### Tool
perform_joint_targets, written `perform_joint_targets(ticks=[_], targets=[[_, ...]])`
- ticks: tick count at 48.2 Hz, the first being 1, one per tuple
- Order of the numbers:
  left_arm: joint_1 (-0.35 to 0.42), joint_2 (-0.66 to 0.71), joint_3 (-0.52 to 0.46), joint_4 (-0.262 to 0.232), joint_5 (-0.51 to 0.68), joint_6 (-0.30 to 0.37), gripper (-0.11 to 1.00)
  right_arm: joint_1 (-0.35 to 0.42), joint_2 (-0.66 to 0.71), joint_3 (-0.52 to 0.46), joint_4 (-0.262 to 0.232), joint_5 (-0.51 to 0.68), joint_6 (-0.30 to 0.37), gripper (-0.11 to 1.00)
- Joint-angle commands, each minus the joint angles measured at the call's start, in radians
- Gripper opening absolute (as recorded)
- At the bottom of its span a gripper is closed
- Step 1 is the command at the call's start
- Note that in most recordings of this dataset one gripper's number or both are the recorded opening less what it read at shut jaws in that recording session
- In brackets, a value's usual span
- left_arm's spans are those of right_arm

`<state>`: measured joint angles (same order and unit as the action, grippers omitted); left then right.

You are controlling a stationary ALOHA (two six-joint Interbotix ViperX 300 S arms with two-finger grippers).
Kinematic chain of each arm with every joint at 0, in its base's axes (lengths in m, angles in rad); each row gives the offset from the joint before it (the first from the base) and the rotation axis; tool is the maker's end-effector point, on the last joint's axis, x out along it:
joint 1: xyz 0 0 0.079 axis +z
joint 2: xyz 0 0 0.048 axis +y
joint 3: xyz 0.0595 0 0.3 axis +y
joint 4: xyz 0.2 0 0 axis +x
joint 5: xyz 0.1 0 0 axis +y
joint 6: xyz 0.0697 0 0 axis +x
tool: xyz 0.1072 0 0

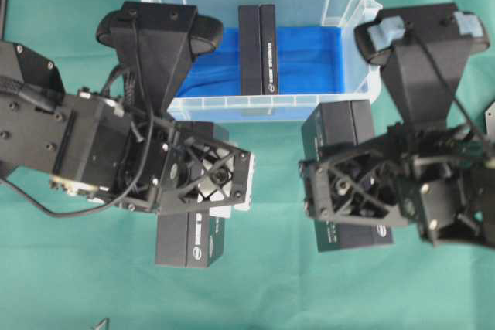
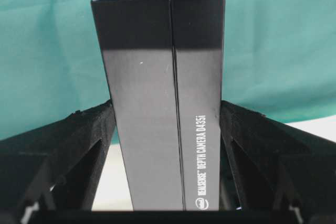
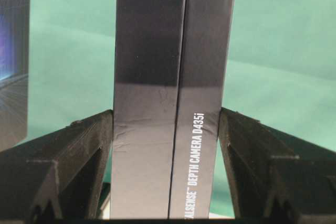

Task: Take the box out of the case with both arms.
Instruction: 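Lower both held box pairs onto the green cloth in front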

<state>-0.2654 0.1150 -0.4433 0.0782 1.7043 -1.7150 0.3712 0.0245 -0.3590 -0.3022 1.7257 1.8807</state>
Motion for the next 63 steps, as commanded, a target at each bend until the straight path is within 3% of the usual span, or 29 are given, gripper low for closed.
perform_joint_targets(ticks=[1, 14, 63], targets=[[-0.009, -0.02, -0.034, 0.005, 0.0, -0.005, 0.63, 0.015, 0.0, -0.052, -0.008, 0.015, 0.005, 0.65], [-0.028, -0.02, -0.034, 0.005, 0.0, -0.015, 0.63, 0.021, 0.041, -0.109, -0.009, 0.032, 0.008, 0.65], [-0.025, -0.026, -0.021, 0.005, 0.0, -0.015, 0.63, 0.023, 0.041, -0.109, -0.018, 0.049, 0.003, 0.65]])
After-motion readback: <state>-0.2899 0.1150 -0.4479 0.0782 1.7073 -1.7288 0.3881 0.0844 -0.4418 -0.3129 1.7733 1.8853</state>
